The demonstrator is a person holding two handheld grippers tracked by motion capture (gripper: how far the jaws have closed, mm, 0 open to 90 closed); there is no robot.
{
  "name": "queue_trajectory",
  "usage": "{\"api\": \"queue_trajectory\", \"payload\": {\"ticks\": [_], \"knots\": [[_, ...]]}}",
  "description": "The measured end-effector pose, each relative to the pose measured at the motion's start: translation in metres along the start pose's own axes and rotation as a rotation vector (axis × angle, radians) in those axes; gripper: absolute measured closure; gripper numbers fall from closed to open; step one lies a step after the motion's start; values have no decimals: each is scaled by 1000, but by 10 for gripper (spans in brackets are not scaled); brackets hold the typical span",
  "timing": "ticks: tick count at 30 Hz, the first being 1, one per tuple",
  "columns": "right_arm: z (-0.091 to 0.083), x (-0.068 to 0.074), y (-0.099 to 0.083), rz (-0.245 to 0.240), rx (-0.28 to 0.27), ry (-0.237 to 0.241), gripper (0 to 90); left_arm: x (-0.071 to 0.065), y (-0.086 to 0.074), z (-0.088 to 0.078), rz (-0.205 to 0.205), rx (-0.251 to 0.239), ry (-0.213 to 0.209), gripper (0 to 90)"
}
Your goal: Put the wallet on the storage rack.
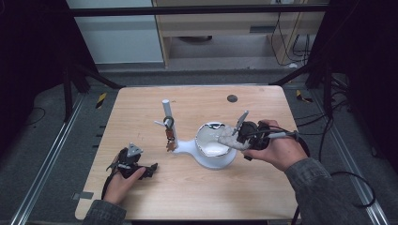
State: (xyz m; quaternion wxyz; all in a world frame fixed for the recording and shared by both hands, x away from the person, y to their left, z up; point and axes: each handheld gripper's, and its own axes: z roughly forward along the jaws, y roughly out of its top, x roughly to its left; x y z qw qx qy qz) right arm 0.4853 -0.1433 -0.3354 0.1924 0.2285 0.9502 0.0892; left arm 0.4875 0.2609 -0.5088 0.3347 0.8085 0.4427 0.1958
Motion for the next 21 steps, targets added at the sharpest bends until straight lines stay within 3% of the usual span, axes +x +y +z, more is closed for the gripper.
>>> {"api": "queue_trajectory", "payload": {"ticks": [21], "knots": [[9, 12, 19, -67, 27, -6, 312, 0, 0, 0, 1, -1, -2, 3]]}}
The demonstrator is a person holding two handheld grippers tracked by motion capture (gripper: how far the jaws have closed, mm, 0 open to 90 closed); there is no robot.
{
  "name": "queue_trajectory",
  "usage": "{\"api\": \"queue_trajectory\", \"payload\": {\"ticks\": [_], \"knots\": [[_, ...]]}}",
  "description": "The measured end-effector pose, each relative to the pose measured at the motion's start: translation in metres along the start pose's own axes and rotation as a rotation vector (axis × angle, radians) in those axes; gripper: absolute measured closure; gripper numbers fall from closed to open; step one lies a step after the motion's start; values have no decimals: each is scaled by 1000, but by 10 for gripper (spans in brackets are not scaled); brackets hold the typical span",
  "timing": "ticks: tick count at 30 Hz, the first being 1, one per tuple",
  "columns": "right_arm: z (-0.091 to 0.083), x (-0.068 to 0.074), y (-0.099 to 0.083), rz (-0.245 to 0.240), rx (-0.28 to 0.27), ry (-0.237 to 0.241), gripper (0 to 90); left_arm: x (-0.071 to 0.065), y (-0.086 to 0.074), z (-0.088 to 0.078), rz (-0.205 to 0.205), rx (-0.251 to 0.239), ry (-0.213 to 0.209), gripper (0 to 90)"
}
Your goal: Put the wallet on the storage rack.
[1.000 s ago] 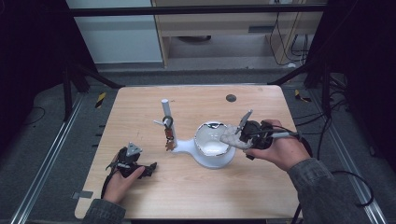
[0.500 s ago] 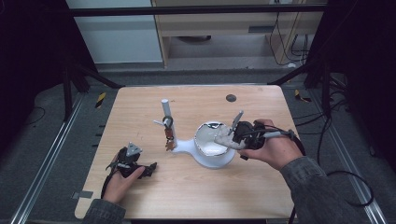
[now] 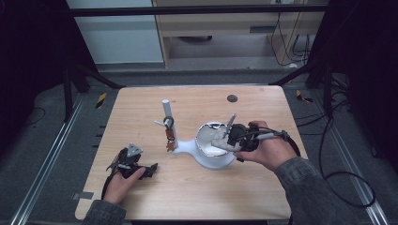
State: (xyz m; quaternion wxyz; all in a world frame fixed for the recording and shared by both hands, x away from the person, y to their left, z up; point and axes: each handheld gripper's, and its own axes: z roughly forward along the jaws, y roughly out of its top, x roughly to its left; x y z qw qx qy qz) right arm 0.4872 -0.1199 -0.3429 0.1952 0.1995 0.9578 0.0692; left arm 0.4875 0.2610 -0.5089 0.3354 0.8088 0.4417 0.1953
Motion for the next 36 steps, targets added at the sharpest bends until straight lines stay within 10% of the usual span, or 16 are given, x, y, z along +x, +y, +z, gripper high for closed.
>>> {"api": "queue_trajectory", "payload": {"ticks": [36], "knots": [[30, 8, 32, -57, 72, 11, 311, 0, 0, 0, 4, 2, -2, 0]]}}
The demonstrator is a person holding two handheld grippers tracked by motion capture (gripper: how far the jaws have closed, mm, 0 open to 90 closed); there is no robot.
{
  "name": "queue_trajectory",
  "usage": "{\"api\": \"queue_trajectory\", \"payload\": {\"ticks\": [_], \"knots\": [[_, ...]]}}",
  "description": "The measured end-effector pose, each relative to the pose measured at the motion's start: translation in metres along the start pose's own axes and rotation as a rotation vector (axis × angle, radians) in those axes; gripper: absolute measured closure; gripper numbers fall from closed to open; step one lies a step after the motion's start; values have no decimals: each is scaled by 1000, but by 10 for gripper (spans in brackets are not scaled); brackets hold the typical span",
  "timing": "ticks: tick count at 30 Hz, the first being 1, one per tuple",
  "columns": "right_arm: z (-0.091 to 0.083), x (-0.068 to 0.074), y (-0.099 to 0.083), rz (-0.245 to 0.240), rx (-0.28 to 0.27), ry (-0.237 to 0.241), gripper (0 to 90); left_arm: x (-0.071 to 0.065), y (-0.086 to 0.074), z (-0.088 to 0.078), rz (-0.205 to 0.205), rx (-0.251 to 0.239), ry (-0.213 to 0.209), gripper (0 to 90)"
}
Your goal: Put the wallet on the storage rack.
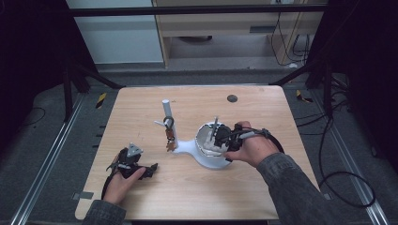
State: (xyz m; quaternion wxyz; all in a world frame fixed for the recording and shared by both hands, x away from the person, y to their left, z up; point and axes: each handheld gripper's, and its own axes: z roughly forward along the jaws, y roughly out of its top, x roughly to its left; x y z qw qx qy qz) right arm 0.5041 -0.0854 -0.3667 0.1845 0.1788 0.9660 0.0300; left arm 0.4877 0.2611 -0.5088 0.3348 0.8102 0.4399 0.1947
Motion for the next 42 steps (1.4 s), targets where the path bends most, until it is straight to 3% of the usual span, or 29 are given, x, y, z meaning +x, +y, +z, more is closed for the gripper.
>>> {"api": "queue_trajectory", "payload": {"ticks": [42], "knots": [[19, -8, 23, -3, 50, 14, 308, 0, 0, 0, 0, 1, -4, 0]]}}
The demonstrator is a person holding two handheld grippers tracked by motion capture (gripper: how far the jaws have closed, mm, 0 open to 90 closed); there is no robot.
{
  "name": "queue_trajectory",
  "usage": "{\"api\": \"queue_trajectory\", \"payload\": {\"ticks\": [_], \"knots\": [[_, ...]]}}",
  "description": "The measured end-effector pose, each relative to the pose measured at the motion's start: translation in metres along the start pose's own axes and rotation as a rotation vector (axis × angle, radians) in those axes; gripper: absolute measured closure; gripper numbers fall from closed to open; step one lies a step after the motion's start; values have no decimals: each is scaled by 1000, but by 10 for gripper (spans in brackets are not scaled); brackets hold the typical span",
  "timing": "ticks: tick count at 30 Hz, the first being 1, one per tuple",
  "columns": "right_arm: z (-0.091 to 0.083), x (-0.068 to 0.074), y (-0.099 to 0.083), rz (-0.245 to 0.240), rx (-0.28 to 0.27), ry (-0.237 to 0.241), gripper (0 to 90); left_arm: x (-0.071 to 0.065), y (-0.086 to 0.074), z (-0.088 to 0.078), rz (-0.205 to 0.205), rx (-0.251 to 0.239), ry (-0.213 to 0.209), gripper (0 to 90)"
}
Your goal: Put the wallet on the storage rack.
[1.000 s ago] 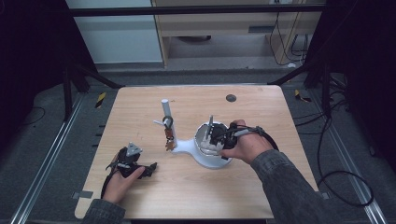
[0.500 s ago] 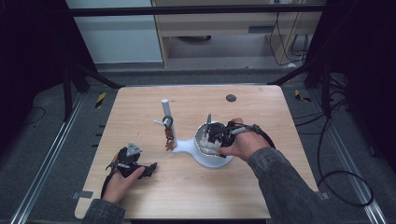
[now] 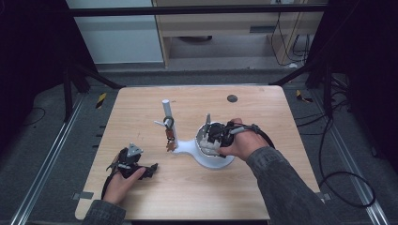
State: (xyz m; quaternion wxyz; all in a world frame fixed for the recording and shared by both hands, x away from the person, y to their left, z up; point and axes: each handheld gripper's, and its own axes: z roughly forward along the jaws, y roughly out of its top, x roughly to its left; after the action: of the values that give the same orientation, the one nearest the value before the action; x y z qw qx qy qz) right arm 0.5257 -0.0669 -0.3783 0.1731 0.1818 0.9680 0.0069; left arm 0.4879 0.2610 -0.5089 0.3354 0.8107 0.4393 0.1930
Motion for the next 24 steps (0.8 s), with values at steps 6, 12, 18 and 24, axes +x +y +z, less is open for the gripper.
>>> {"api": "queue_trajectory", "payload": {"ticks": [6, 12, 18, 24], "knots": [[3, 0, 1, -1, 3, 5, 307, 0, 0, 0, -1, 0, 0, 0], [5, 0, 3, -1, 4, 10, 307, 0, 0, 0, 0, 2, 0, 0], [7, 0, 5, 0, 7, 15, 305, 0, 0, 0, 0, 0, 0, 0], [5, -1, 5, 28, -17, 17, 225, 0, 0, 0, 0, 2, 0, 0]]}}
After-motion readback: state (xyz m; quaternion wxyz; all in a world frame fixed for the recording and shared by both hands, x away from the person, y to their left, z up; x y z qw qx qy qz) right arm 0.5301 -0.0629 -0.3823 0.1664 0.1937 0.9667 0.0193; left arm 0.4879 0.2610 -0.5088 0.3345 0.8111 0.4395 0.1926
